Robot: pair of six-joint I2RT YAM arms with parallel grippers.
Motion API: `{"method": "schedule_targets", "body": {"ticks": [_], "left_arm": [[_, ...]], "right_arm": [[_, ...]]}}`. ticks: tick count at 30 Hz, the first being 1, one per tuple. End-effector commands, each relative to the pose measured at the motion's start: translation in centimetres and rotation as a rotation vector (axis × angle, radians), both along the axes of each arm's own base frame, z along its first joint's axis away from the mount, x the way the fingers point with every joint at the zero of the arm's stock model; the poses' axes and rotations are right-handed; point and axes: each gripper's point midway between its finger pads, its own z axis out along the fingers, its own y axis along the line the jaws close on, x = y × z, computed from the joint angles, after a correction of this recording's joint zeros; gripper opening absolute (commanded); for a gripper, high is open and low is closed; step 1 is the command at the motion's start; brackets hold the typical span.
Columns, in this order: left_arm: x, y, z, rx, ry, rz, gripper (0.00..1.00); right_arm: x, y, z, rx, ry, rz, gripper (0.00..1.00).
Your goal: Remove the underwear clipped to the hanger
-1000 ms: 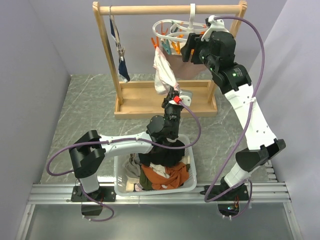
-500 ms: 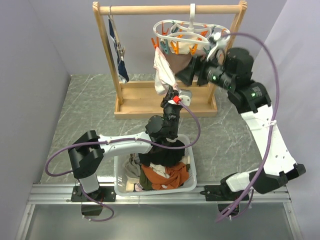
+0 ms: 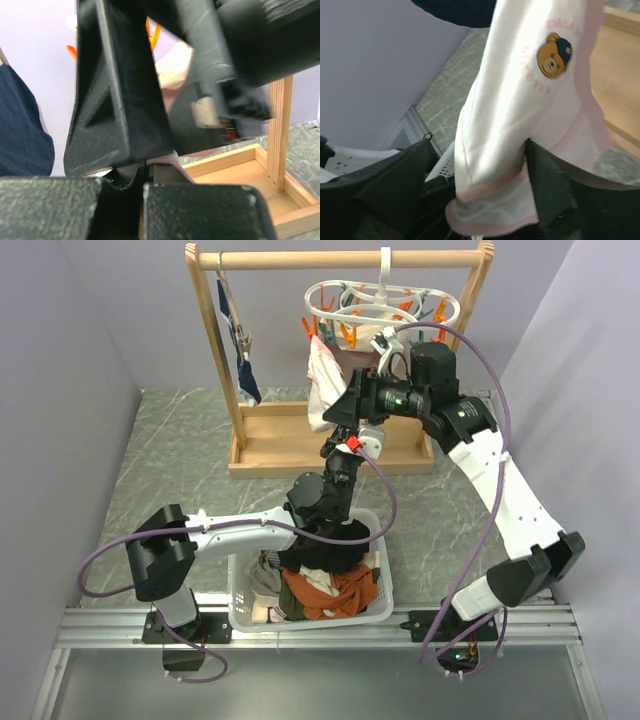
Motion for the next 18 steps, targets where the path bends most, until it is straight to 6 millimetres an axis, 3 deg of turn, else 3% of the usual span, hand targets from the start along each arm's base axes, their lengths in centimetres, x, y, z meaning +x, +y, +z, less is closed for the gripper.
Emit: {"method": "schedule_targets", "body": {"ticks": [1, 3, 6, 7, 9, 10, 12, 13, 16, 18], "left_arm": [[-1.4, 0.8, 4.4, -0.100, -0.075, -0.051, 0.00], [-1.4, 0.9, 4.9, -0.094, -0.090, -0.043, 0.00], [-1.6, 1.0, 6.1, -0.115, -0.102, -0.051, 0.00], [-1.7, 1.1, 6.8, -0.130, -0.104, -0.056, 0.01], [-1.7, 0.9, 7.1, -0.119, -0.082, -0.069, 0.03], [-1.8, 0.9, 7.7, -0.144, -0.069, -0.084, 0.08], [-1.7, 0.2, 7.0, -0.085, -0.006, -0.108, 0.26], [-2.2, 0.6, 8.3, -0.156, 0.014, -0.147, 0.48], [-3.5, 0.9, 8.9, -0.189, 0.121, -0.272, 0.75], [-4.5, 1.9, 9.5, -0.248, 0.196, -0.363, 0.83]], "right_arm": [[-0.7, 1.8, 1.4, 0.040, -0.003, 0.121, 0.79], [-0.2, 2.0, 0.8, 0.028, 0.014, 0.124, 0.71], [0.6, 2.0, 0.8, -0.003, 0.023, 0.105, 0.39], [0.8, 1.9, 1.5, -0.001, 0.004, 0.099, 0.20], [1.4, 2.0, 1.5, -0.008, 0.004, 0.087, 0.03], [1.6, 2.0, 2.0, -0.005, -0.005, 0.080, 0.00], [2.3, 1.8, 2.2, -0.007, -0.015, 0.057, 0.00], [2.5, 1.5, 2.4, -0.009, -0.018, 0.045, 0.00], [3.6, 0.5, 2.3, -0.028, -0.023, 0.002, 0.00], [4.1, -0.2, 2.0, -0.039, -0.022, -0.016, 0.00]]}}
